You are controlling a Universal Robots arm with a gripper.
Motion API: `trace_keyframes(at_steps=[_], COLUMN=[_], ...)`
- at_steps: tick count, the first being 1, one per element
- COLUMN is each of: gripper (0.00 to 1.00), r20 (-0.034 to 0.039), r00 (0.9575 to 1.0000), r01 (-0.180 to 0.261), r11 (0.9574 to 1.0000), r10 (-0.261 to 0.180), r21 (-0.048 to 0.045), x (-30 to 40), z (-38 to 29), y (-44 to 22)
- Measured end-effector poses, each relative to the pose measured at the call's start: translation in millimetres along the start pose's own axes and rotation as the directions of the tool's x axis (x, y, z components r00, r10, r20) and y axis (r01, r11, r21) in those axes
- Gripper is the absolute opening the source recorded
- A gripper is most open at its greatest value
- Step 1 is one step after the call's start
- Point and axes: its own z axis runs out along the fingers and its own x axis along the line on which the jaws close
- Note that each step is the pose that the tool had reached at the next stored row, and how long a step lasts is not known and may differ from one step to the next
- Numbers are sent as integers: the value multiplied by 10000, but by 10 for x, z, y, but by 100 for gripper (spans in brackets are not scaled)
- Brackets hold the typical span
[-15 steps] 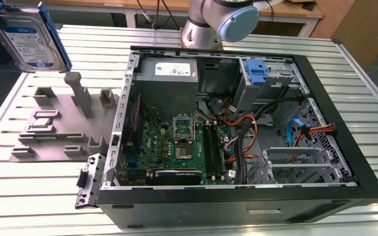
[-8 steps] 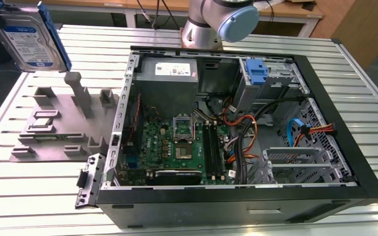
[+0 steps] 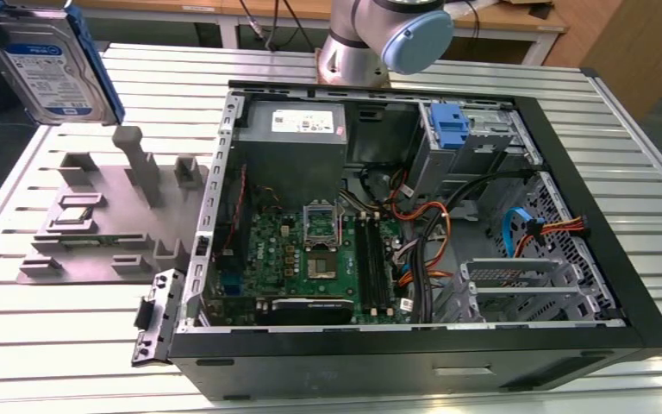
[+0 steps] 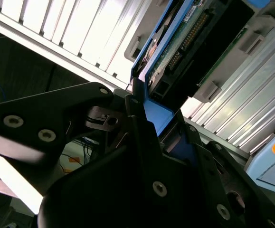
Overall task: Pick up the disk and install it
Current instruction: 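Pick up the disk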
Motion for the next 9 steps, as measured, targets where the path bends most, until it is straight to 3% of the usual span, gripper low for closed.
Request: trace_keyframes(at_steps=[9], gripper=[36], r20=[0], r00=[10000], r01=[0], r11=[10000], r10=[0], r21=[0], x=[-1], z=[-24], y=[0])
